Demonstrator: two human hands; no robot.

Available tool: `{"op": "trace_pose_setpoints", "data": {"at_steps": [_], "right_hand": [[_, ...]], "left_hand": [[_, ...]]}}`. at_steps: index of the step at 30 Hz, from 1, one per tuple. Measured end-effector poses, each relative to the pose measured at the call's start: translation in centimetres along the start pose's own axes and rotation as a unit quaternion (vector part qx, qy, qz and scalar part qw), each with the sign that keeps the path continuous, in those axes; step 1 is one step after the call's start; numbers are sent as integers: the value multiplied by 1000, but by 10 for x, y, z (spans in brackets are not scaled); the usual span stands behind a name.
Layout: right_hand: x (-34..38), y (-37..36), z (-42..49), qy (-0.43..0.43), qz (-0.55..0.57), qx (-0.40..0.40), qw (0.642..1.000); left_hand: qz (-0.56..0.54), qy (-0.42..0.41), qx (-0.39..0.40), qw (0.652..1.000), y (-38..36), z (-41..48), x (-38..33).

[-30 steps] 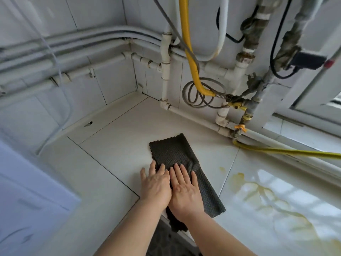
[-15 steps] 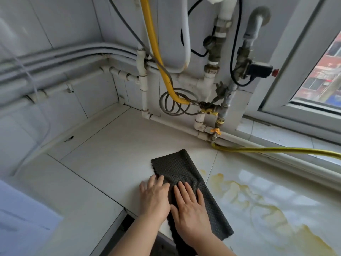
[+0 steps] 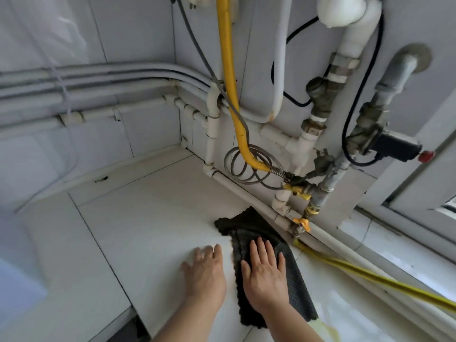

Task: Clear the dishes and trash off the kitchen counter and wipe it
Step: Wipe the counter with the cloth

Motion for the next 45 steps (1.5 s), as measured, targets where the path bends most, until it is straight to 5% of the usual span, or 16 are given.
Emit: {"op": "trace_pose_setpoints", "data": {"at_steps": [9,23,27,30,45], "right_hand": [[-49,16,-16,-67,-2,3,998],[9,-4,-84,3,-11,-47,999],[7,-6,-108,-7,-13,-50,999],[6,-7,-129,-4,-22,-49,999],[-9,-9,-233,-82,2,-81,993]], "left_hand": [[30,17,31,999,-7,0,-2],[-19,13,34,999,-6,-3,-2],[-78,-77,-73,991,2,-39,-36],[-47,-176,-33,983,-21,-75,-70],[59,-229,7,972,-36,-146,-73]]}}
Point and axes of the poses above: each hand's wrist, its own z-axis towards the middle knuckle, its own y-axis out of the back of the hand, x = y × z, the point moved 9 cm from there along z, towards the middle knuckle, and after that the axes turned 3 degrees about y, right-handed, at the moved point
